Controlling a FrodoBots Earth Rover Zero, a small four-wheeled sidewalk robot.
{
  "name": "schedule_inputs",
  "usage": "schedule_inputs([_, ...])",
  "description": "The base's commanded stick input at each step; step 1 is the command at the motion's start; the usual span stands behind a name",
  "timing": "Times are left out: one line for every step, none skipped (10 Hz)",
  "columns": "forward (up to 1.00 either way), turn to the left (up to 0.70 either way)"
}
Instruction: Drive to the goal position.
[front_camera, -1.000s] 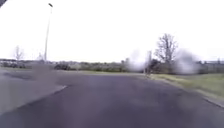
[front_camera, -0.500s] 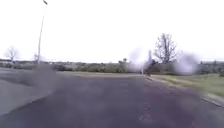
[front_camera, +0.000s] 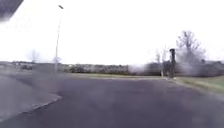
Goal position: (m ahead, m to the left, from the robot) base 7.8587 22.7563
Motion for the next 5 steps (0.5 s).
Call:
schedule_inputs([1.0, 0.28])
schedule_inputs([1.0, 0.34])
schedule_inputs([1.0, 0.4])
schedule_inputs([1.0, 0.4])
schedule_inputs([1.0, 0.3])
